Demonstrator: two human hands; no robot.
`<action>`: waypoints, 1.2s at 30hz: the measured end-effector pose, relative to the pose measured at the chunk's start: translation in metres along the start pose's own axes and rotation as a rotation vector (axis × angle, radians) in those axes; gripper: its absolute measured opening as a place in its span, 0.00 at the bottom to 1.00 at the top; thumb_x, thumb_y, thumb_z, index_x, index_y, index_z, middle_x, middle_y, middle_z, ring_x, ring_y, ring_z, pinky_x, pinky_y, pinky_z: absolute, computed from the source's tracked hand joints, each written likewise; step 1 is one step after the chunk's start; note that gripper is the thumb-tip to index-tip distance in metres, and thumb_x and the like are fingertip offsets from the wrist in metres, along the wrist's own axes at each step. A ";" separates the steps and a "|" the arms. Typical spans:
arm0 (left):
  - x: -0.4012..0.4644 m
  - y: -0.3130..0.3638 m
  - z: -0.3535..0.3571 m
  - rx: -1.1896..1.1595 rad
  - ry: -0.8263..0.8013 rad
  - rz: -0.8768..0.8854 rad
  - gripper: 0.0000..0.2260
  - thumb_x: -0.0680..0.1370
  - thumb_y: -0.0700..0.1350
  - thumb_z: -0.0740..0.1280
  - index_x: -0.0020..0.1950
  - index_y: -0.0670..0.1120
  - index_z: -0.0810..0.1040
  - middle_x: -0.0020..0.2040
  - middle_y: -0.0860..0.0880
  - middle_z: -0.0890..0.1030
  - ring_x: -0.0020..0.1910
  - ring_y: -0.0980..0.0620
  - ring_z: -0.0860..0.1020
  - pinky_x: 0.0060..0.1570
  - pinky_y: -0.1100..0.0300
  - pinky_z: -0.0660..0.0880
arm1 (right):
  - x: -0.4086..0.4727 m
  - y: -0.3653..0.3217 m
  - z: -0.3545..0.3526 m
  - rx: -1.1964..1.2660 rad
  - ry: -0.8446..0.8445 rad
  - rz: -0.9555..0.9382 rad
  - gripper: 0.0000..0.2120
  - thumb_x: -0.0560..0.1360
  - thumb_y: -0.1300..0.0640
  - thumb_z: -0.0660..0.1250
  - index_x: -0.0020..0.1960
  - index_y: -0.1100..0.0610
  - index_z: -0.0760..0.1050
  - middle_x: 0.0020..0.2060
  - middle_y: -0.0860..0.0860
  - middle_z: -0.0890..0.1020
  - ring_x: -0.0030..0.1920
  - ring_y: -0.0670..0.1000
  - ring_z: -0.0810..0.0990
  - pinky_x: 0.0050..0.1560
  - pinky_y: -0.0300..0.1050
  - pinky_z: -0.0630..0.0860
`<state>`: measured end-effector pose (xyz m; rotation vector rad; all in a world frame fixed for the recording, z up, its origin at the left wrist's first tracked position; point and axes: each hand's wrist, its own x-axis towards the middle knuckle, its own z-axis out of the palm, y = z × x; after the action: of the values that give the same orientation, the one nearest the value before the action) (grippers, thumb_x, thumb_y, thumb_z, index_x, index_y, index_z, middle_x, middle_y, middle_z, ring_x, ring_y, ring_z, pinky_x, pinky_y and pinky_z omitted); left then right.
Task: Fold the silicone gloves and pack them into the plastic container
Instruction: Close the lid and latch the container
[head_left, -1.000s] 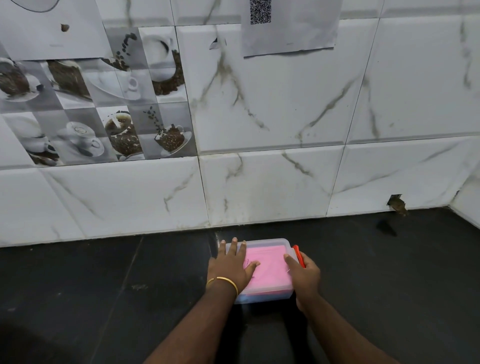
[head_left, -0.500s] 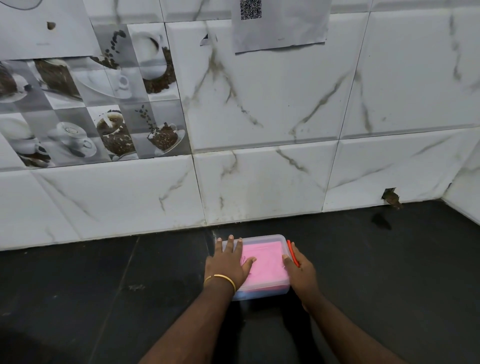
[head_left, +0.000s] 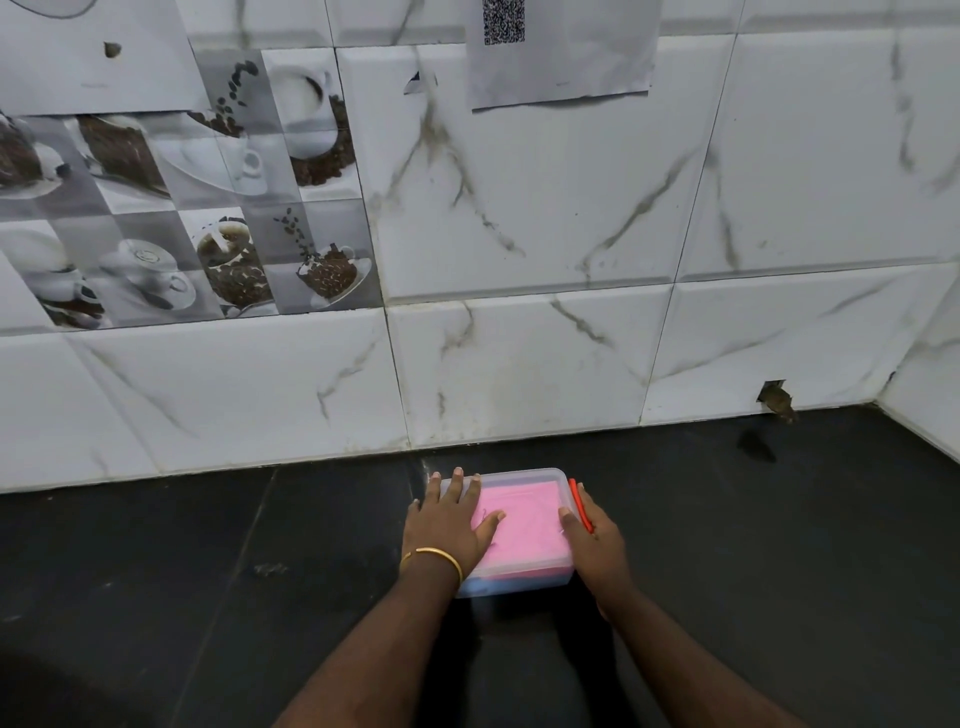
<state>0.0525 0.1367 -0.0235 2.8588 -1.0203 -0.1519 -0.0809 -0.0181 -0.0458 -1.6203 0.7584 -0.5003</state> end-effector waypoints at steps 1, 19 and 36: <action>-0.002 -0.001 -0.001 -0.012 0.021 0.002 0.33 0.77 0.69 0.47 0.79 0.55 0.49 0.81 0.51 0.50 0.79 0.45 0.48 0.74 0.42 0.57 | 0.000 -0.001 -0.001 -0.004 -0.001 0.003 0.27 0.80 0.55 0.65 0.77 0.54 0.63 0.73 0.52 0.70 0.65 0.45 0.70 0.67 0.43 0.68; -0.080 -0.009 -0.024 -0.336 0.121 -0.232 0.25 0.67 0.66 0.69 0.59 0.54 0.78 0.55 0.52 0.83 0.53 0.49 0.80 0.51 0.53 0.78 | -0.026 -0.003 -0.037 -0.379 -0.157 -0.259 0.31 0.62 0.47 0.80 0.61 0.40 0.72 0.47 0.28 0.77 0.51 0.29 0.75 0.46 0.22 0.70; -0.039 -0.007 -0.039 -0.240 0.019 -0.305 0.24 0.70 0.64 0.69 0.58 0.50 0.80 0.56 0.48 0.82 0.55 0.46 0.80 0.53 0.54 0.77 | 0.010 -0.038 -0.020 -0.719 -0.157 -0.170 0.28 0.67 0.44 0.74 0.64 0.51 0.75 0.58 0.50 0.82 0.57 0.53 0.79 0.56 0.52 0.78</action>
<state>0.0318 0.1691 0.0168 2.7655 -0.5148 -0.2515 -0.0801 -0.0364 -0.0054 -2.3754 0.7260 -0.2154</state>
